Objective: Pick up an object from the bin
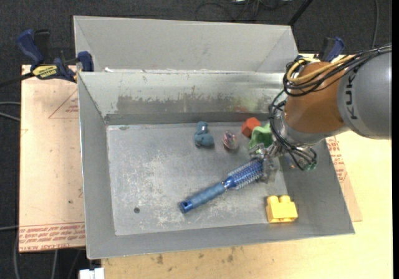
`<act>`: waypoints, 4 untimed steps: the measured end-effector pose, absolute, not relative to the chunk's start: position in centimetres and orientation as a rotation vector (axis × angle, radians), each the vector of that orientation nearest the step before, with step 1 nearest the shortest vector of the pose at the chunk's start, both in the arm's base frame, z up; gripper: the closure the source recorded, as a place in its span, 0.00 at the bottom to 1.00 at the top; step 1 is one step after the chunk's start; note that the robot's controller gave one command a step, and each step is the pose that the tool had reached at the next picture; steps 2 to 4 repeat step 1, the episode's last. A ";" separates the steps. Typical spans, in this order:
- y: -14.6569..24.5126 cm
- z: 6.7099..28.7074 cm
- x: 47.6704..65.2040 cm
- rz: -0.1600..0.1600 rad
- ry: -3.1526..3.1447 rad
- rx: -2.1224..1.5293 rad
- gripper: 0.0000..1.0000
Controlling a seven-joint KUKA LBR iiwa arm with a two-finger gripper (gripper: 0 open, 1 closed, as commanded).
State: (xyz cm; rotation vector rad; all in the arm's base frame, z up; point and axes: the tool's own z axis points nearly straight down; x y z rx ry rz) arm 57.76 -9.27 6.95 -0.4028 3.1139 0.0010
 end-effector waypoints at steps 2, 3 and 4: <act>-9.1 22.6 59.7 -0.005 3.102 -0.415 1.00; -9.1 22.6 59.7 -0.005 3.102 -0.415 1.00; -9.1 22.6 59.7 -0.005 3.102 -0.415 1.00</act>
Offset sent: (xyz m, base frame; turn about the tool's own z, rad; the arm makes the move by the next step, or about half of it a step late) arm 0.0170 0.0010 0.1522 -0.0094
